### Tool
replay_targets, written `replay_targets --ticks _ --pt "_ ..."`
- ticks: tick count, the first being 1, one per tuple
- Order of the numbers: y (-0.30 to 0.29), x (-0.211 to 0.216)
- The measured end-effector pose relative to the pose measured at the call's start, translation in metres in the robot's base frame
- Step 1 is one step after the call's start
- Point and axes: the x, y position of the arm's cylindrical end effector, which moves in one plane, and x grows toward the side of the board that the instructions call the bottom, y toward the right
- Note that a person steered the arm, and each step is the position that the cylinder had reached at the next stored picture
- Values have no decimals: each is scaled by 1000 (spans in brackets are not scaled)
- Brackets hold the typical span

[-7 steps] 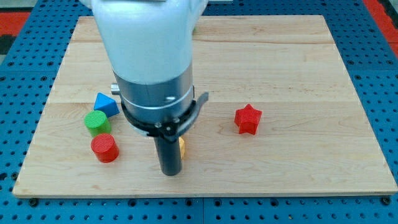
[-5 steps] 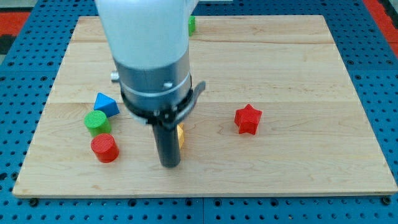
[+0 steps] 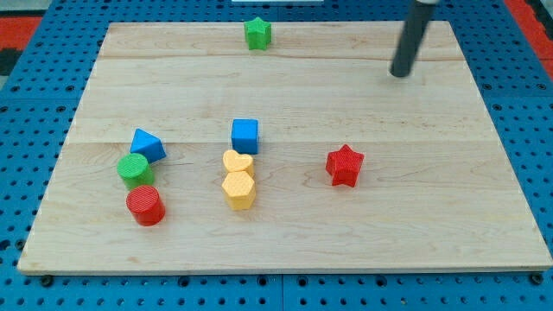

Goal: Push the green star to the left of the yellow hexagon

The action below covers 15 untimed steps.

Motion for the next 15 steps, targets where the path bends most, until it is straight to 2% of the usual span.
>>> replay_targets --ticks 1,2,3,4,5,6,7,8,9,10,11,12,14,15 --pt "-66 -60" --pt "-145 -91" --pt "-227 -62" --pt "-232 -11" --pt "-252 -7" --pt "-254 -41" --pt "-280 -46" --pt "-281 -59" --pt "-241 -94" --pt "-300 -95" --pt "-326 -74" --pt "-325 -31" --pt "-342 -25" --pt "-340 12"
